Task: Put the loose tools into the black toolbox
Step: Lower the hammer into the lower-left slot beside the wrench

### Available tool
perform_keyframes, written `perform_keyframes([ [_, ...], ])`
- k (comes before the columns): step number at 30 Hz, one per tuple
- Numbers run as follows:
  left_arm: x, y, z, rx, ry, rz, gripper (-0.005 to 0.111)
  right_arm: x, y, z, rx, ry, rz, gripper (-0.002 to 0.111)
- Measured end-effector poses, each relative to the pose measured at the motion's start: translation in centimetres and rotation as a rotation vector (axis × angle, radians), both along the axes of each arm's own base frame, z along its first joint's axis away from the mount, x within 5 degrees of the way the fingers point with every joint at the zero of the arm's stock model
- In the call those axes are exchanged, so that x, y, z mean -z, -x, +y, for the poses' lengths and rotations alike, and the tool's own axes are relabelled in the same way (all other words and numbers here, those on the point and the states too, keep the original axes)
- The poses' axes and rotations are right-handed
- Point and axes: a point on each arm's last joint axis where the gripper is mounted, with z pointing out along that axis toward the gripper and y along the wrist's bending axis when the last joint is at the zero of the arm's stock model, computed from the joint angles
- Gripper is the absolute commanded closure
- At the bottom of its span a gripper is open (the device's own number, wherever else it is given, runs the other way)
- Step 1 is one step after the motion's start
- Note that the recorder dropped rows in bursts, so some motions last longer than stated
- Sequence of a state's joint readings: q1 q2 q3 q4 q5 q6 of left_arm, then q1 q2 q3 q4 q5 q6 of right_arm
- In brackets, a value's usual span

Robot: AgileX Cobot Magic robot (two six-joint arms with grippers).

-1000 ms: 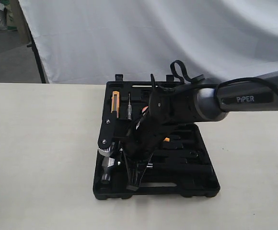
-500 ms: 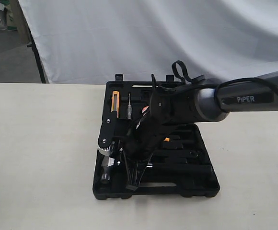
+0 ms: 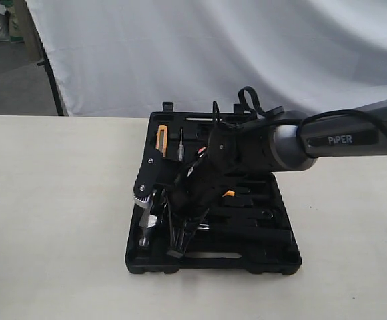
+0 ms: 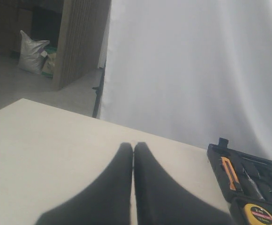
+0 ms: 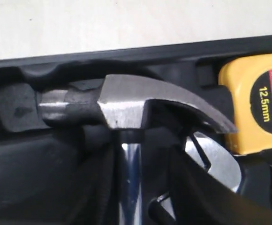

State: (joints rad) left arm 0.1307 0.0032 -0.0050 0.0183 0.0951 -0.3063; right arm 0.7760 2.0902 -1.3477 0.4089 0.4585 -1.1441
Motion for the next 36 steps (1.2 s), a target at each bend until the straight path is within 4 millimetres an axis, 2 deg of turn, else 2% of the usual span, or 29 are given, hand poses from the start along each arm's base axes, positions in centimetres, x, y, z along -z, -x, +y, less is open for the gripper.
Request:
perform_keyframes([
  [2, 0.0, 0.0, 0.0, 0.000, 0.000, 0.000, 0.106, 0.0, -0.1, 0.0, 0.003, -0.005, -0.009, 0.045],
  [5, 0.0, 0.0, 0.0, 0.000, 0.000, 0.000, 0.106, -0.1, -0.2, 0.1, 0.011, -0.013, -0.014, 0.040],
  [8, 0.0, 0.0, 0.0, 0.000, 0.000, 0.000, 0.106, -0.3, -0.2, 0.1, 0.013, -0.019, -0.023, 0.040],
  [12, 0.0, 0.0, 0.0, 0.000, 0.000, 0.000, 0.106, -2.1, -0.1, 0.0, 0.011, -0.045, -0.043, 0.043],
  [15, 0.0, 0.0, 0.0, 0.000, 0.000, 0.000, 0.106, -3.9, 0.1, -0.1, 0.022, -0.086, -0.064, 0.058],
  [19, 0.0, 0.0, 0.0, 0.000, 0.000, 0.000, 0.106, -5.2, 0.0, 0.0, 0.045, -0.132, -0.095, 0.092],
  [21, 0.0, 0.0, 0.0, 0.000, 0.000, 0.000, 0.106, -4.9, -0.1, 0.0, 0.050, -0.133, -0.097, 0.109],
  [30, 0.0, 0.0, 0.0, 0.000, 0.000, 0.000, 0.106, -0.1, -0.4, 0.3, 0.020, -0.044, -0.032, 0.109],
  [36, 0.0, 0.0, 0.0, 0.000, 0.000, 0.000, 0.106, 0.3, 1.1, 1.2, -0.090, -0.007, -0.019, 0.109],
])
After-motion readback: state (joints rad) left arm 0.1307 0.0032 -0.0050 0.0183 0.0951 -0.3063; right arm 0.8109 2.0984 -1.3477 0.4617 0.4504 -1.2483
